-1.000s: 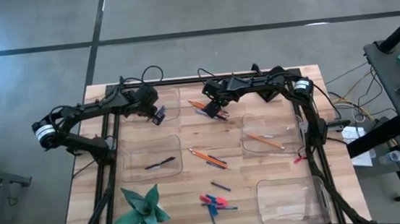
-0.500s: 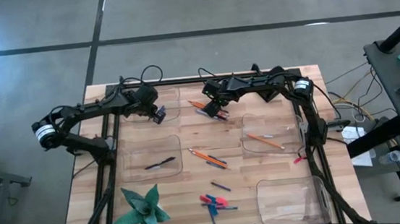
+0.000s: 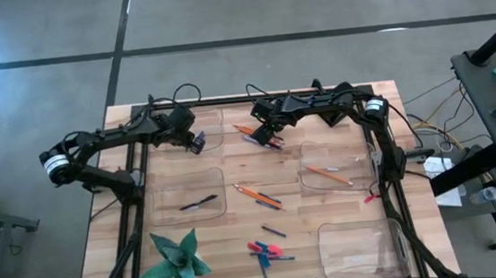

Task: Sort crayons/erasers/pens/pencils in bins
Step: Put the blue crayon into the top transparent bin

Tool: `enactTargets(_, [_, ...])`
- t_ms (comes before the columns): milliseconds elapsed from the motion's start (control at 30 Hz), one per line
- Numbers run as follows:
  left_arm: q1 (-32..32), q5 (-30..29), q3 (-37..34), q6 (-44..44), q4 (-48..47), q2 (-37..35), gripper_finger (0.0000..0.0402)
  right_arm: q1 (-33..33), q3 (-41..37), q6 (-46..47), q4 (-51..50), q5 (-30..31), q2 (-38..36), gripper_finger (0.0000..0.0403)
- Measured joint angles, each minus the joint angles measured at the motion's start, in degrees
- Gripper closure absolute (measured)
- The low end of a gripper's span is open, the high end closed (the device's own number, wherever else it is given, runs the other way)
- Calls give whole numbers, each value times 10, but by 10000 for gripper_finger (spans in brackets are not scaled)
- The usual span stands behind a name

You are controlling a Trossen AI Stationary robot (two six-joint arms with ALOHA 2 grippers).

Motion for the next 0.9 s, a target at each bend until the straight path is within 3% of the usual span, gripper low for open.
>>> enactTargets(533, [0,7,17,-39,2,86,376,0,0,-4,0,0,0,227])
enactTargets(900, [0,0,21,-38,16,77,303,0,0,-15,-3,-10,-1,227])
